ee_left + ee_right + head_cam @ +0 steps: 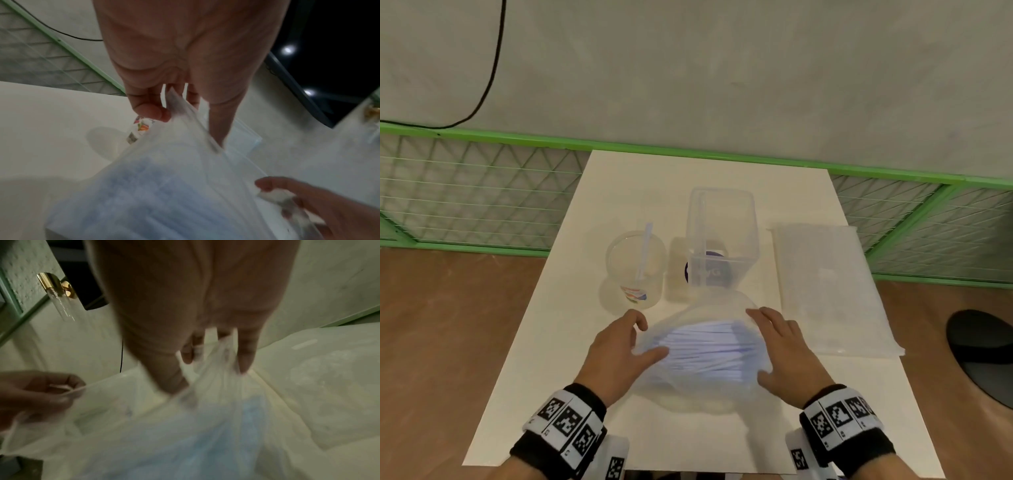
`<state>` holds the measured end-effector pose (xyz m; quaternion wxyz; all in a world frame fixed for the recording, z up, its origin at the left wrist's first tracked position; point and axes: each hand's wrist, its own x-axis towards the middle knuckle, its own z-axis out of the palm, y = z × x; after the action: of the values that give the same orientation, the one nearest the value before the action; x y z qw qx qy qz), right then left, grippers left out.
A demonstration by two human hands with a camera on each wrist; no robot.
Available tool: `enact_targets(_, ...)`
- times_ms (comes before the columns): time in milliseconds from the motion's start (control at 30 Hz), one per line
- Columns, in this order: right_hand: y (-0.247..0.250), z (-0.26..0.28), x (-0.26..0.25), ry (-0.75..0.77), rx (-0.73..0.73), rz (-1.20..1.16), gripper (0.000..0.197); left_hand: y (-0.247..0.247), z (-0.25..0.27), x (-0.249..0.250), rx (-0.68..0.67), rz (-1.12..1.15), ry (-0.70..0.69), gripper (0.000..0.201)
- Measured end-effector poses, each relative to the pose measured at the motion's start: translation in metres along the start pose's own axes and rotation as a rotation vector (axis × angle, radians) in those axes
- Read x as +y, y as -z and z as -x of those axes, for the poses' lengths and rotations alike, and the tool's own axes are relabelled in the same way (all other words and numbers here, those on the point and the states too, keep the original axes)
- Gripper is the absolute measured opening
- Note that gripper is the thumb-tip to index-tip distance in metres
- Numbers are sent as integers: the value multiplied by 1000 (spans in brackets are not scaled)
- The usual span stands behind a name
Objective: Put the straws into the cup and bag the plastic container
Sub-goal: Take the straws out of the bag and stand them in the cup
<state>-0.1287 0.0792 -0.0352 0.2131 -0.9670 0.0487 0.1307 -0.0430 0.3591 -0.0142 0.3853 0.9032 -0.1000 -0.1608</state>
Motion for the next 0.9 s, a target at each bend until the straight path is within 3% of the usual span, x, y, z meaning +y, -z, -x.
enact_targets(67,-6,0,1,-1,157,54,59,-6,3,-1,-86,-87,-86,38)
enact_targets(100,-9,0,1,-26,160,91,55,-9,4,-2,-113,-116,-113,44)
enact_targets(167,-14,-2,4,-139,68,132,67,-13,3,-8,-113,-148,-93,49)
enact_targets(267,-18,-6,16,-324,-32,120,93,-17,-7,-14,-118,-224,102,47)
enact_targets(400,-31,-17,22,-310,-130,-146,98,-35,-24,-25,-348,-230,357,62)
enact_targets(533,-29,-21,20,-317,-171,-339,92,-47,-30,-22,-356,-104,355,52)
enact_targets(667,-17,-20,21,-320,-236,-349,93,-42,-32,-24,-390,165,367,58)
enact_targets(767,0,-12,24,-309,-145,-344,86,-33,-27,-25,-338,168,253,74)
enact_targets(900,9,-3,41,-256,59,-227,70,-17,-15,-14,-151,196,-124,81)
